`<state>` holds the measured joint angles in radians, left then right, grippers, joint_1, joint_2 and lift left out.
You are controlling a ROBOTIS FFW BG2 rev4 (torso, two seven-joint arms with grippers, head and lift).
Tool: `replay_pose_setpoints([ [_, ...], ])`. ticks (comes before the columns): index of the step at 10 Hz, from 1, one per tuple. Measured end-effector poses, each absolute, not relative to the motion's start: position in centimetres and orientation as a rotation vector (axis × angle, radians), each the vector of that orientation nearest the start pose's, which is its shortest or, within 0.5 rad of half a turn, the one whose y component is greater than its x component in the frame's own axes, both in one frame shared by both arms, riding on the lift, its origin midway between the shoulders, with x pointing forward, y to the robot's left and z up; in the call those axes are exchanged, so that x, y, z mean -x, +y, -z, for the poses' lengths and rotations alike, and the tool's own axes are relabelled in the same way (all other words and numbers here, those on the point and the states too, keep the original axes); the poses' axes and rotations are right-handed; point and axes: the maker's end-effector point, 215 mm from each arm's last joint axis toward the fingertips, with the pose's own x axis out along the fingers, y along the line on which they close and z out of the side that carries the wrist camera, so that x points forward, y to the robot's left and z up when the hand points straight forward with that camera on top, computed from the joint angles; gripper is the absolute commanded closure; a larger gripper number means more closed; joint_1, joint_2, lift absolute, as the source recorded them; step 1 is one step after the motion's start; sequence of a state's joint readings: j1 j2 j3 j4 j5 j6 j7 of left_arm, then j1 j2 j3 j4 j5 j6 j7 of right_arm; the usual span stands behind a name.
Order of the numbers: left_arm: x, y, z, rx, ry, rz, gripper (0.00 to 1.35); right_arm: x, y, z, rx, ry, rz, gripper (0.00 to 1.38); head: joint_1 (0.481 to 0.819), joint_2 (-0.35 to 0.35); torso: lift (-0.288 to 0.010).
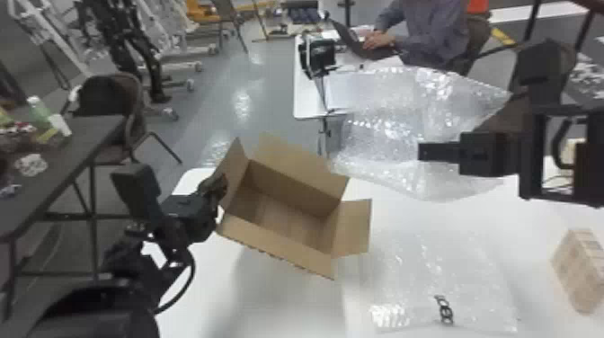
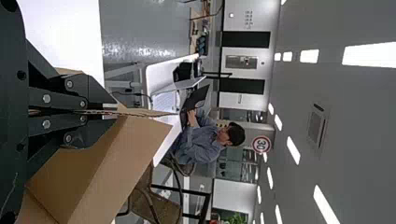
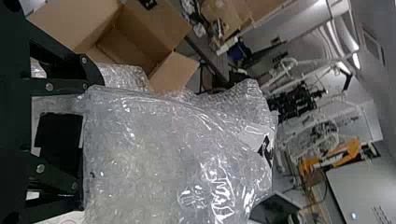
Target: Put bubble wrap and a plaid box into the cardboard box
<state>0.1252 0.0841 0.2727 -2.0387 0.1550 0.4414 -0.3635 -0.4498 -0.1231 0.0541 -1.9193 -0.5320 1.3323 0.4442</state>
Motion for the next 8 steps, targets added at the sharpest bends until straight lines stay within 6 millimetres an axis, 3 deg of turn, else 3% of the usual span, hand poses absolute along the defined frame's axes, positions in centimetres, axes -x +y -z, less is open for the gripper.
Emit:
replay_pose_setpoints([
  [2, -54.5, 30.5, 26.8, 0.048, 0.066, 0.159, 1.23, -55.5, 2.0, 20.6, -0.247, 0.469, -1.092, 1.22, 0.574, 0.309, -0.108],
  [4, -54.5, 30.2, 27.0, 0.05, 0.068, 0.163, 1.23, -55.6, 6.3, 21.7, -0.265, 0.431, -1.242, 1.22, 0.571, 0.339, -0.108],
  [6, -54.6, 30.1, 27.1, 0.051, 0.07, 0.165, 1.23, -54.4, 9.0, 24.6, -0.389, 0.457, -1.342, 1.22, 0.592, 0.35, -0.108],
  [8, -54.6, 30.0, 27.2, 0.052, 0.072, 0.165, 1.23, -53.7, 10.2, 27.1, -0.506, 0.501, -1.366, 1.22, 0.612, 0.35, -0.108],
])
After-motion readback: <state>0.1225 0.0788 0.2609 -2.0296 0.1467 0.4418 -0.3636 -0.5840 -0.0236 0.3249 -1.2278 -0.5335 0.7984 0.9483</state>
